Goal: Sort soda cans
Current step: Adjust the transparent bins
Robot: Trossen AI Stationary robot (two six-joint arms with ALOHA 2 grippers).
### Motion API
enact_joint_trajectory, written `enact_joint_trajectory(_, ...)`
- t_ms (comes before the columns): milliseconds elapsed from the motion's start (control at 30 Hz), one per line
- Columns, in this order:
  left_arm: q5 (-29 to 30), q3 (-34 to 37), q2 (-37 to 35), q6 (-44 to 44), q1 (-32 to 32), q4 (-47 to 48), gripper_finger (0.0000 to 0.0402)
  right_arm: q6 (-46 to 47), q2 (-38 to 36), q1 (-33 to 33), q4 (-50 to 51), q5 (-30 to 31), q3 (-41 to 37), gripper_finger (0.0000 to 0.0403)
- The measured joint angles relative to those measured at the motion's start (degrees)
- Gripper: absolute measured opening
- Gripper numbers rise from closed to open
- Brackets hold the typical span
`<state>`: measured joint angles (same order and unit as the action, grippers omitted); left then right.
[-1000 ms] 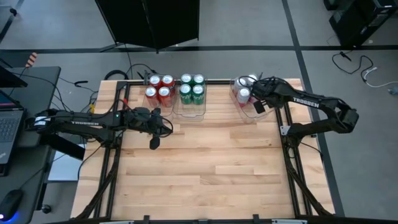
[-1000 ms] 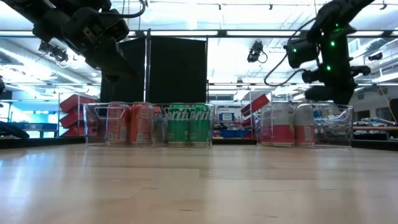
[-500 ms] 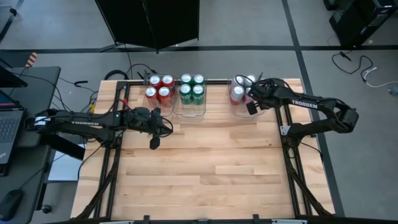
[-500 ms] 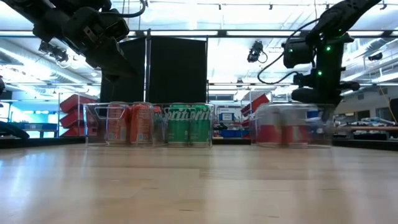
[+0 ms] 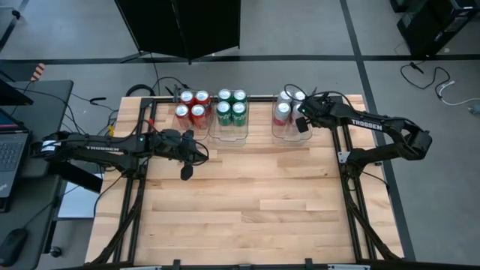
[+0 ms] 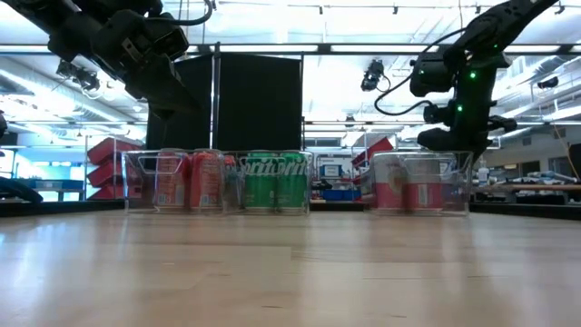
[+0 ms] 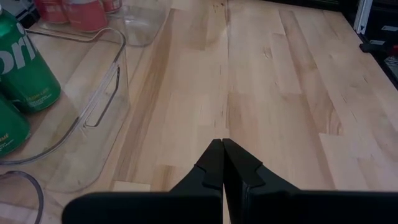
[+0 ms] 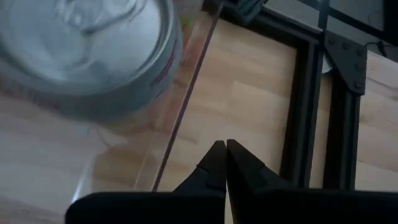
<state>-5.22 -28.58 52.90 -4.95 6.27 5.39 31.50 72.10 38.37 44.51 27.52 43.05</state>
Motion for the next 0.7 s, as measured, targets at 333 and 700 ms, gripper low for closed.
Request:
enact_joint_trajectory(333,0.0,0.0,0.0,1.3,0.7,-4.0,0.0,-4.5,0.0,2.7,-11.3,-3.0,-4.0,0.0)
enact_joint_trajectory(700,-2.2,8.2,0.0,3.4,1.2,-29.5,0.0,-7.4,0.0,2.8,-14.0,-3.0,-5.6,0.0)
